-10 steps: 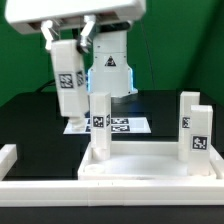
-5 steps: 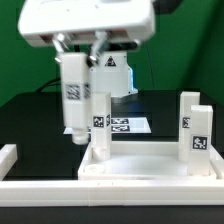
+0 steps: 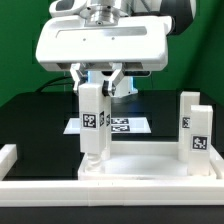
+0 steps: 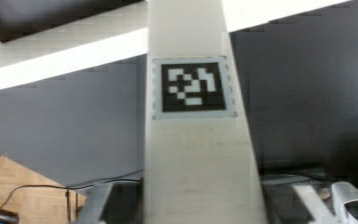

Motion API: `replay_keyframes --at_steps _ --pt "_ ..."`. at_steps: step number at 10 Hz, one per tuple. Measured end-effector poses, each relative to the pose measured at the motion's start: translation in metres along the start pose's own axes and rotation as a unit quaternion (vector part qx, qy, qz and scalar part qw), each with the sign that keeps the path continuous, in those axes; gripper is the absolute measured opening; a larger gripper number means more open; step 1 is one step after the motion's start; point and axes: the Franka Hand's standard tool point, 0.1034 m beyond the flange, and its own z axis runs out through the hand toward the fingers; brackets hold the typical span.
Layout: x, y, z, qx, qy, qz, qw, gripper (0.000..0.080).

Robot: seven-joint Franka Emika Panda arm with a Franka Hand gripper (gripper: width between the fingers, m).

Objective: Assemble desk

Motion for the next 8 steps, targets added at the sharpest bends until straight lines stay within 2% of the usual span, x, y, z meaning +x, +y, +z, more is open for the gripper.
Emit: replay_keyframes --at_steps 5,8 --pt "-0.011 0.004 0.003 -0.004 -0.006 -0.006 1.000 0.0291" --pt "-0.014 -0.001 0.013 -0.005 -0.008 -0.011 1.000 0.0291"
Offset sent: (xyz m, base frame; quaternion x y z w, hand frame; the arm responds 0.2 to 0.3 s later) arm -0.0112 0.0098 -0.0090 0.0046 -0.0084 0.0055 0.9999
